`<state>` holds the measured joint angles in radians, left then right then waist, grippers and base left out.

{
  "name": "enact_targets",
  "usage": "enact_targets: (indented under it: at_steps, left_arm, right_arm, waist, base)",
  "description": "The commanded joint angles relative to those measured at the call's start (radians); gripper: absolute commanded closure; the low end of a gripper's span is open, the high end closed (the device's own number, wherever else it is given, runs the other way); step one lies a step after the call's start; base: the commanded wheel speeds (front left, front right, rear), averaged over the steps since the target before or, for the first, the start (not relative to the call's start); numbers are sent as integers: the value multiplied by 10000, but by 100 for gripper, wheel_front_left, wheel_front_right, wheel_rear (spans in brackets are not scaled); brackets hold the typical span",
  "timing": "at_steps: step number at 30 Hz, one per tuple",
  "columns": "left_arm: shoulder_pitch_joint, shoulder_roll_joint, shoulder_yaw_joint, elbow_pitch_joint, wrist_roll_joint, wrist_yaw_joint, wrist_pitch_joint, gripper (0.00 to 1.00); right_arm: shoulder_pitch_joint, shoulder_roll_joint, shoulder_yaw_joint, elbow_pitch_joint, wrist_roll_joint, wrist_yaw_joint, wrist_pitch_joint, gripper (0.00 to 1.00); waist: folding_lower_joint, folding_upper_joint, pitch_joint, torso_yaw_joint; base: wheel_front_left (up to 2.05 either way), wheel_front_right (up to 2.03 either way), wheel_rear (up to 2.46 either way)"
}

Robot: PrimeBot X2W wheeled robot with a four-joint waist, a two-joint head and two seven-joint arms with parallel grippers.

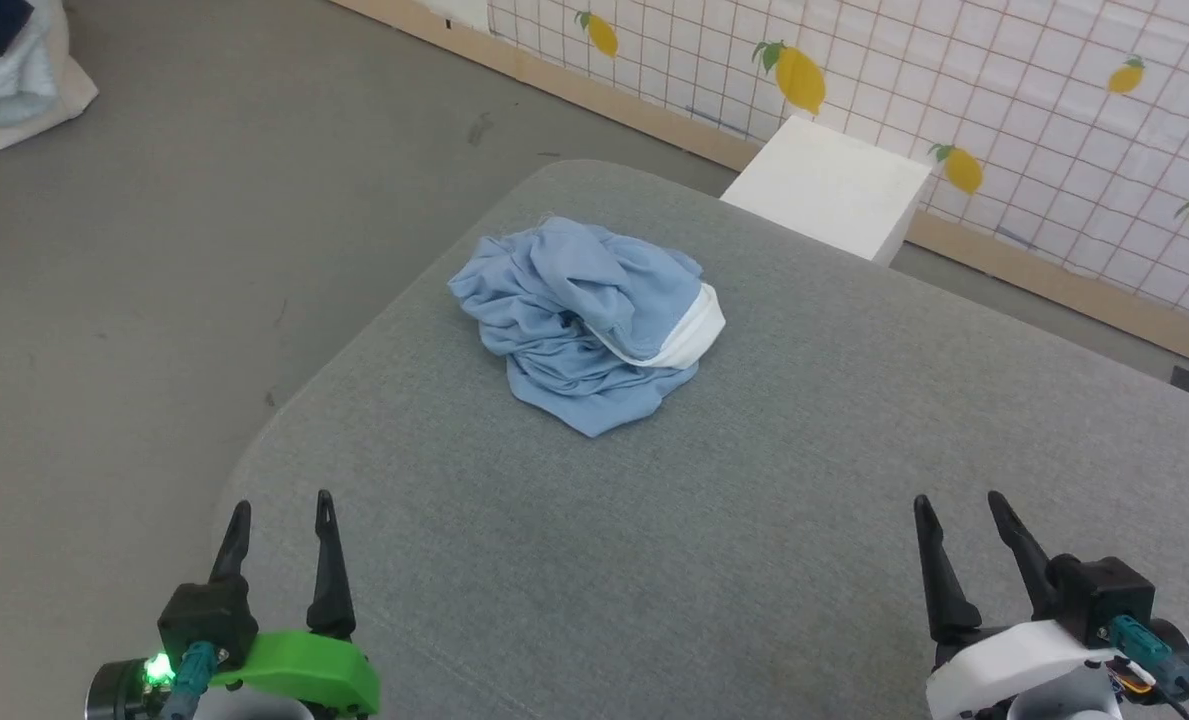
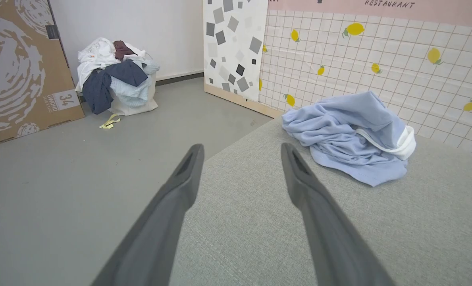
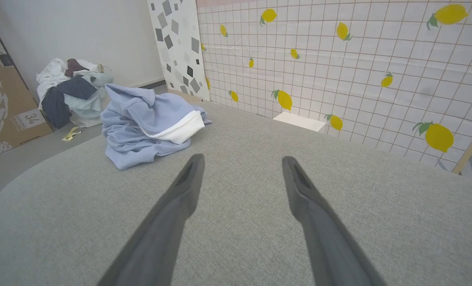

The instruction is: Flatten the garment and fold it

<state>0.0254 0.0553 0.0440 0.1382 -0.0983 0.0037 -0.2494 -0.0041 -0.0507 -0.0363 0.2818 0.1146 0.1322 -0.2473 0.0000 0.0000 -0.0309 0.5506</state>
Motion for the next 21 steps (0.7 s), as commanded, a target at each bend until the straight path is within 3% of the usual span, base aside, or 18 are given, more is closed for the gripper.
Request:
enact_targets:
  at_steps: [1,8,21]
  left_arm:
    - [136,-39,13,56,-104,-47,-98,0]
    - [-220,-43,41,71,-299,-153,-124,0]
    - [-3243,379,124,1163,-980,-1057,-124,0]
  right_arm:
    - [9,5,-22,77,37,-15,-119,0]
    - [-141,5,12,43,-42,-15,-145,0]
    - [-461,5,-176,-170,-643,-15,-145,0]
  waist:
    - [0,0,44,47]
    - [0,0,247,-138]
    - [0,0,1311,-751]
  base:
    - [0,0,0]
    - [0,0,0]
    - [0,0,0]
